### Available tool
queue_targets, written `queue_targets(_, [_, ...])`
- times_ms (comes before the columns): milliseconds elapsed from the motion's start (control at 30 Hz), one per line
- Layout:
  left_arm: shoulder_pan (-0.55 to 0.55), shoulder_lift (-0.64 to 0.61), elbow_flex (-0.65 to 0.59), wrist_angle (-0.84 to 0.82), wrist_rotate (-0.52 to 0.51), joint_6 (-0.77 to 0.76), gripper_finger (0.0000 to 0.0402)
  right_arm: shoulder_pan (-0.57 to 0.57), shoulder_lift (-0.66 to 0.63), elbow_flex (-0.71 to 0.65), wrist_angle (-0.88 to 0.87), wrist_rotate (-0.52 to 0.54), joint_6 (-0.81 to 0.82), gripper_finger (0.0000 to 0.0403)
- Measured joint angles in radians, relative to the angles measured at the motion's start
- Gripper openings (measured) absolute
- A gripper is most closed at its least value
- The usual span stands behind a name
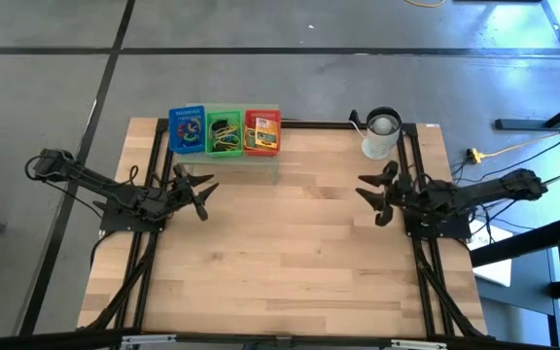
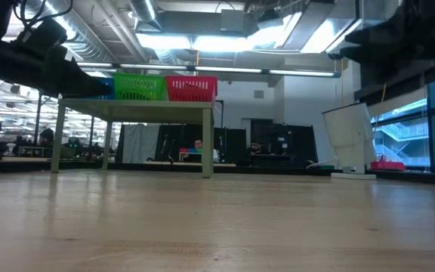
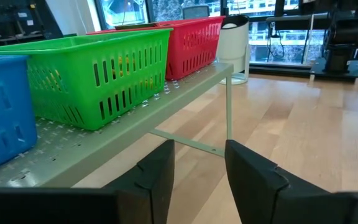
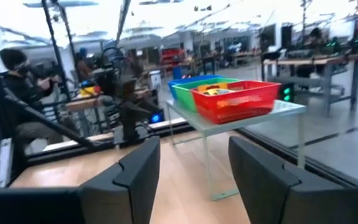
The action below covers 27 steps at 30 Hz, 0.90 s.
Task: Pick & Place Office Desk Supplies
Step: Return to Home Position
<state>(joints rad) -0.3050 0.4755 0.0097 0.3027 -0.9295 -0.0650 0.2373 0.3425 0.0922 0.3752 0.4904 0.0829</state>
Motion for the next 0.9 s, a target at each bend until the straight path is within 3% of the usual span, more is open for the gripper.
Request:
queue_targets(133, [0.000, 0.000, 0.000, 0.000, 0.000, 0.000, 0.0134, -0.032, -0.048, -0.076, 0.087, 0.094, -0.016, 0.0192])
queue_targets(300, [0.000, 0.000, 0.000, 0.000, 0.000, 0.000, 0.0137, -0.092, -0.088, -0.077, 0.082, 0.246, -0.023, 0.0192])
queue_targets(600, [0.000, 0.000, 0.000, 0.000, 0.000, 0.000, 0.0135, -0.157, -0.225, -0.077, -0.013, 0.207, -0.093, 0.0192])
queue_targets(900, [0.000, 0.000, 0.000, 0.000, 0.000, 0.000, 0.0134, -0.158, -0.227, -0.076, -0.027, 0.205, -0.120, 0.0192])
